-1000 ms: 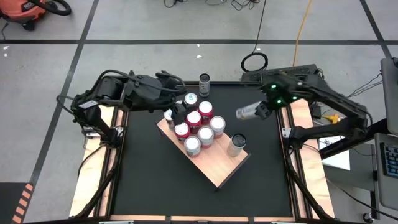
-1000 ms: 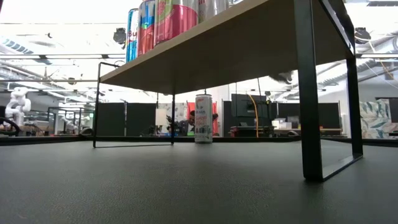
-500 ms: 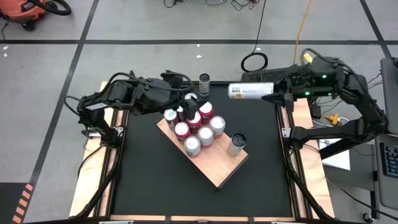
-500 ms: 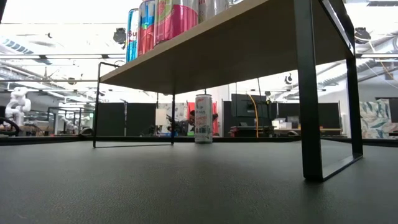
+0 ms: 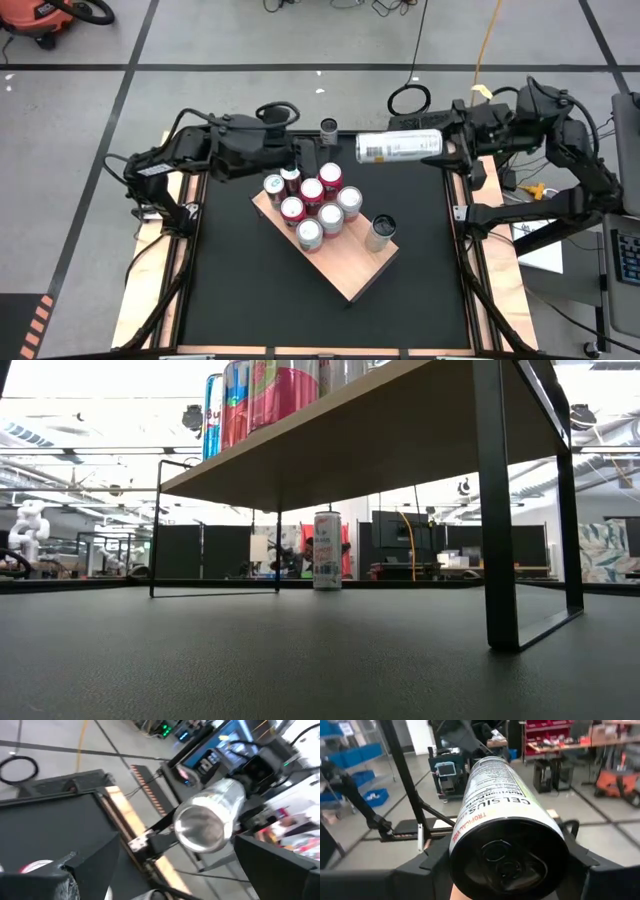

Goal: Place canned beverage on shelf
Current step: Put the bottom white soda can on the shelf aligned with the other white soda can

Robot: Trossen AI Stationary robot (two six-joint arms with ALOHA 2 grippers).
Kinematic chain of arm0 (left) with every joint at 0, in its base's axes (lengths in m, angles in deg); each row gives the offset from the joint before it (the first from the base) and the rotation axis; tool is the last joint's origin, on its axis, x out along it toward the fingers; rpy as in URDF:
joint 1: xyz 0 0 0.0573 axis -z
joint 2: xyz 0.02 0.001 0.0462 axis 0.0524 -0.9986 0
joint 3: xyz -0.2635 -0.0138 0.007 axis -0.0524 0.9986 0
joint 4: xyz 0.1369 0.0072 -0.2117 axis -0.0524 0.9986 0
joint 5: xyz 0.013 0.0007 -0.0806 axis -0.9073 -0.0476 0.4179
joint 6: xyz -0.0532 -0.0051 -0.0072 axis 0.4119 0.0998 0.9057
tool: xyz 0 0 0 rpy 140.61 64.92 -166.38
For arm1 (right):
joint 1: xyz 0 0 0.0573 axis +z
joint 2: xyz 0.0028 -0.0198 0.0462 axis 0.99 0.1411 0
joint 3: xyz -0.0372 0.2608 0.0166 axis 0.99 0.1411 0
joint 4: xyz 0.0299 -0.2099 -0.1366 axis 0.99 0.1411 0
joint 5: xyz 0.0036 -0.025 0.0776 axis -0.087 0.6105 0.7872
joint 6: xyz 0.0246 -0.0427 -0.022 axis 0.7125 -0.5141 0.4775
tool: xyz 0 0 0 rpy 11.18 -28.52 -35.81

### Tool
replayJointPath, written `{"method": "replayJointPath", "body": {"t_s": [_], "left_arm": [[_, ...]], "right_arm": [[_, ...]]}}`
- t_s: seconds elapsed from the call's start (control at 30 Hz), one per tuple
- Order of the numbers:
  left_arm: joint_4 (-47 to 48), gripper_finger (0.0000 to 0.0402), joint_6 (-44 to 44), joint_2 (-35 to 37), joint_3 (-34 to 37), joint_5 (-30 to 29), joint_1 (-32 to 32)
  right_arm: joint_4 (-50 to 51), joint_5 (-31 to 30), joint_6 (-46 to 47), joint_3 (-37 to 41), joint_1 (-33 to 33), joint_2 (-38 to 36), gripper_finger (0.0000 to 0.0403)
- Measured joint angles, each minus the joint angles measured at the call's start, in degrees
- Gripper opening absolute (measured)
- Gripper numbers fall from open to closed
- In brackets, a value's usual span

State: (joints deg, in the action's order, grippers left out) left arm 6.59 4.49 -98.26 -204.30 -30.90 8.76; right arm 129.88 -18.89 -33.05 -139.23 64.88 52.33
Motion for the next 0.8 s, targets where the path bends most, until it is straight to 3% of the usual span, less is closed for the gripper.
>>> {"method": "replayJointPath", "body": {"t_s": [0.2, 0.8], "left_arm": [[-6.53, 0.0393, 1.74, 0.17, -0.02, 1.94, -0.02], [-9.51, 0.04, 9.23, -0.54, -0.02, 5.61, -0.07]], "right_arm": [[-1.7, 0.91, -7.43, 0.0, 0.8, 0.75, 0.0228], [-8.73, 0.89, -33.29, 0.0, 3.21, 2.72, 0.0228]]}}
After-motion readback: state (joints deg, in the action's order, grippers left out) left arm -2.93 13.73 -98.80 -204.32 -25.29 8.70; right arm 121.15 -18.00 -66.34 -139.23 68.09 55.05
